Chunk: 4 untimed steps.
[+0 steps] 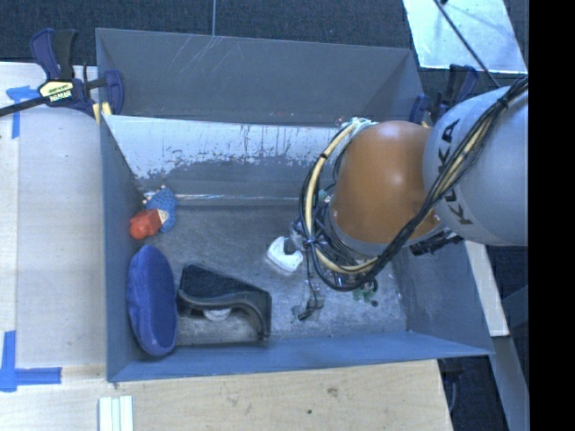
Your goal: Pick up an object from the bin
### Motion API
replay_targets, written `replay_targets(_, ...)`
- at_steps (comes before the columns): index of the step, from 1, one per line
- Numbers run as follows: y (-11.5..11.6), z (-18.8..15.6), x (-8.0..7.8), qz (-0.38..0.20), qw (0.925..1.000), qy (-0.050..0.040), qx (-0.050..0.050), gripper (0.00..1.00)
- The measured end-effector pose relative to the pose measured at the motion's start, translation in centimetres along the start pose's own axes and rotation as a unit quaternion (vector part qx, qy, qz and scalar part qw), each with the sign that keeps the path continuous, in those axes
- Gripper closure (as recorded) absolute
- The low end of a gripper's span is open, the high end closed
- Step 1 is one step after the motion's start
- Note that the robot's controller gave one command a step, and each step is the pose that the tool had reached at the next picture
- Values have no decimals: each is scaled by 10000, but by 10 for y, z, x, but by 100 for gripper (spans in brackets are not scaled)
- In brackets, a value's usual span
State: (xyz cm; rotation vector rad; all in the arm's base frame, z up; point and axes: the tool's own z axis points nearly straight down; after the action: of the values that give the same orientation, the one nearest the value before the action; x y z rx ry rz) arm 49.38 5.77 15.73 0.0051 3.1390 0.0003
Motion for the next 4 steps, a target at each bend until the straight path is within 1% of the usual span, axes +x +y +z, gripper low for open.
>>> replay_targets(1, 112, 31, -8, 591, 9983, -1, -20, 0)
replay_targets(2, 123, 86, -7, 885, 9960, 96, 20, 0)
replay_targets(3, 123, 85, -8, 889, 9960, 84, 14, 100)
replay_targets(4, 124, 84, 2, 738, 9972, -69, -11, 100)
